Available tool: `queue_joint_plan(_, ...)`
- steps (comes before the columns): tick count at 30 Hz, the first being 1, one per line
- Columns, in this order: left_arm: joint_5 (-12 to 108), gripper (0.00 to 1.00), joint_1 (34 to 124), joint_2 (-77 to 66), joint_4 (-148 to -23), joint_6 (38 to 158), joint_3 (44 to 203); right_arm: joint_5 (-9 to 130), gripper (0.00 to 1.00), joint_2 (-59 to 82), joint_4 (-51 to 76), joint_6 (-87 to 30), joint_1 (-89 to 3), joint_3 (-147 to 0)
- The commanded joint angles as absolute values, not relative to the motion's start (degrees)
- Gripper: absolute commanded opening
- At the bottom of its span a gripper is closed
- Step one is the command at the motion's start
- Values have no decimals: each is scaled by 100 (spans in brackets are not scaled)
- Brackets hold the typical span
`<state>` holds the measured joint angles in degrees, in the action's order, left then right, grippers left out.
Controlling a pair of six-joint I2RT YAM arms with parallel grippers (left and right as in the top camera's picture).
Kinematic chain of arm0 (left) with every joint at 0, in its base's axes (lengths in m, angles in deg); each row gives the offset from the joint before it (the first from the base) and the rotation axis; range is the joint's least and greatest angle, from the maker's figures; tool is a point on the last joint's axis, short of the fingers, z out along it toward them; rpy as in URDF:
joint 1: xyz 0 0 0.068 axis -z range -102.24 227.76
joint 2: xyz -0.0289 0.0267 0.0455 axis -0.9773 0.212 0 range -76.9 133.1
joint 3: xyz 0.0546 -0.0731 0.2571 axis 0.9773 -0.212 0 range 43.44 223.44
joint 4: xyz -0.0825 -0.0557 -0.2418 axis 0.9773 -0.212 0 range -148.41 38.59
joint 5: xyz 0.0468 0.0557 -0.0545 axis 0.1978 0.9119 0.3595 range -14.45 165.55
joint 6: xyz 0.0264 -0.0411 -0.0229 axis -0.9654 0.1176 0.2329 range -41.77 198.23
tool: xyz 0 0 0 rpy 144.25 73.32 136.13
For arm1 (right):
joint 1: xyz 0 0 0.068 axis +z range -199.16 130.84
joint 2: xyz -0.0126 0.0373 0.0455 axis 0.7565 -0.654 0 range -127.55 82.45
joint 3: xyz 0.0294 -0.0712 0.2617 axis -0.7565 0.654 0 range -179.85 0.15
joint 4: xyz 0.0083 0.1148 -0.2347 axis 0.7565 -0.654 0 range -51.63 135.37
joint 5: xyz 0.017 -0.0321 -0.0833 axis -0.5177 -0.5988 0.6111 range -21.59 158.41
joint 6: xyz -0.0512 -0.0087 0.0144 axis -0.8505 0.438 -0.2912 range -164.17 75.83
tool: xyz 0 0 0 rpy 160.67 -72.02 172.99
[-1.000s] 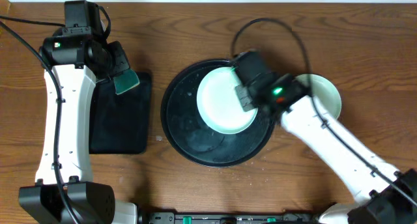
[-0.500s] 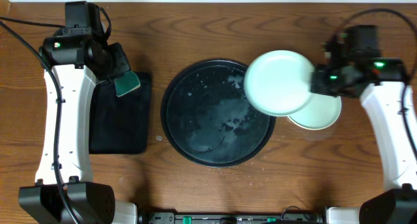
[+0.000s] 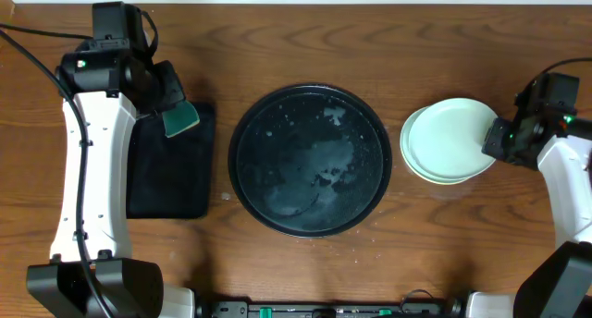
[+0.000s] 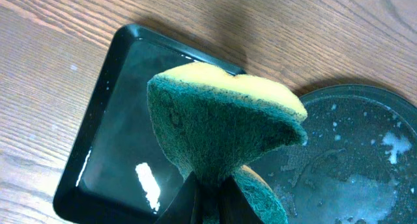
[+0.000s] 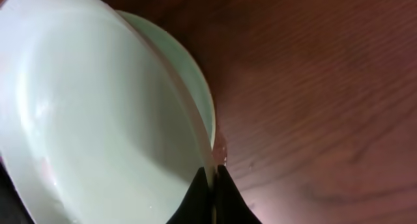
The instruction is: Clean dirty plates on tray and stack at the side
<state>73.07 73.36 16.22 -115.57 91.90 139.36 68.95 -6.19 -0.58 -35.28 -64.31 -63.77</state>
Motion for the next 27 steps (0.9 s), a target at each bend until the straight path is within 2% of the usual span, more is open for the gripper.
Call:
queue_joint_plan(1, 7318, 8, 7318, 1666, -11570, 9240, 13922, 6934, 1, -531, 149, -3530, -6468, -6130)
queue_joint_plan(3, 7318, 7, 7316, 1666, -11568, 9240, 13922, 6853, 3, -531, 300, -3524, -6468, -5996)
queue_joint_plan(7, 7318, 7, 7316, 1666, -11570, 9240, 13922, 6641, 18, -531, 468, -3524, -6442, -5900)
queue_joint_plan(12, 7320, 8, 7316, 1666, -11585, 9240, 13922, 6436, 29, -531, 589, -3528, -6324, -5970)
queue_joint_plan(21, 8061, 7, 7285, 1679, -11832, 9236, 13610, 5867, 51, -531, -111, -3618, -5627, -7139)
queue_joint_plan(27, 8076, 7, 7150, 1840, -11225, 9175, 12629, 5872, 64, -531, -144, -3611, -5046, -7603)
